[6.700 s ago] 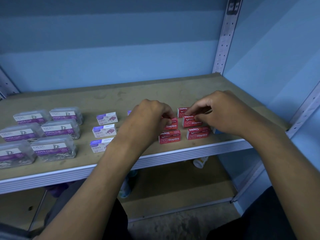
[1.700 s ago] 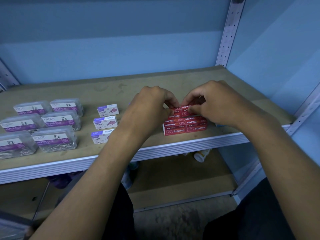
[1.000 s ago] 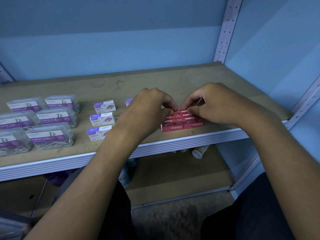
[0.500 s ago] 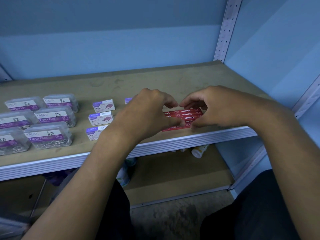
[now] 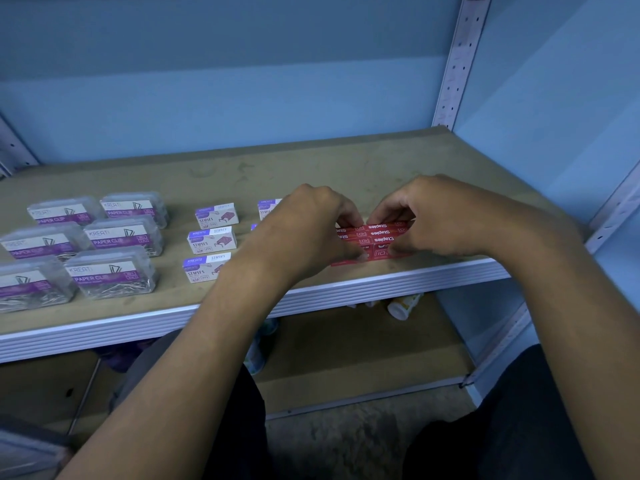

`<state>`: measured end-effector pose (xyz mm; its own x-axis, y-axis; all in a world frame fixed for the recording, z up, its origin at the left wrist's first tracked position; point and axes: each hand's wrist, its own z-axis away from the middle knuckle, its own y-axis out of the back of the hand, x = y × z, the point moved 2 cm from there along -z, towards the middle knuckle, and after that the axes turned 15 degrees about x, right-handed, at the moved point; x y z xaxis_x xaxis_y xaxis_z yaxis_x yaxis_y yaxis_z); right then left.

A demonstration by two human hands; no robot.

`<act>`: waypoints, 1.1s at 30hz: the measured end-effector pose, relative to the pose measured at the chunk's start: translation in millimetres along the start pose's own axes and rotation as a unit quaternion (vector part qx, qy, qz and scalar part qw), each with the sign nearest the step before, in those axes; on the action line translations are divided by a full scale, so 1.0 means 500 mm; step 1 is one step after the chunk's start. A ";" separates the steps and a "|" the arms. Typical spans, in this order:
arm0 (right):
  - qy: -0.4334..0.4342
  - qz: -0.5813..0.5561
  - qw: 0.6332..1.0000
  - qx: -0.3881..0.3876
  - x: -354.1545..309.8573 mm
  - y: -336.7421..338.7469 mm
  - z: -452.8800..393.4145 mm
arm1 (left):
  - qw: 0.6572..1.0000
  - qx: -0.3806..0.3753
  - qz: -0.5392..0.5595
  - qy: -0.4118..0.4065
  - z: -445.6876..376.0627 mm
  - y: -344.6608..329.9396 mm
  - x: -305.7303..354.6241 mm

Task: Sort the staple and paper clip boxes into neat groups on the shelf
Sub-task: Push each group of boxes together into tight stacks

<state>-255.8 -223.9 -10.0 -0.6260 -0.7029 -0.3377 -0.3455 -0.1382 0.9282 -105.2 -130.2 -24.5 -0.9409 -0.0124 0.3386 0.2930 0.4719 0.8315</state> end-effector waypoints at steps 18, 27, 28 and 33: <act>0.073 -0.086 0.988 0.100 -0.092 -0.017 -0.060 | 0.985 0.156 -0.036 0.062 0.073 0.133 -0.113; 0.110 -0.093 0.987 0.071 -0.169 -0.069 -0.103 | 0.981 0.155 -0.076 0.089 0.113 0.140 -0.201; 0.111 -0.091 0.987 0.068 -0.174 -0.075 -0.106 | 0.982 0.153 -0.074 0.089 0.113 0.139 -0.205; 0.101 -0.095 0.989 0.044 -0.188 -0.100 -0.117 | 0.985 0.135 -0.066 0.087 0.113 0.124 -0.218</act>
<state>-138.9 -191.6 -15.4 -0.3942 -0.7970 -0.4576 -0.5078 -0.2261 0.8313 5.6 -49.7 -34.9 -0.9175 -0.2287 0.3255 0.0925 0.6731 0.7337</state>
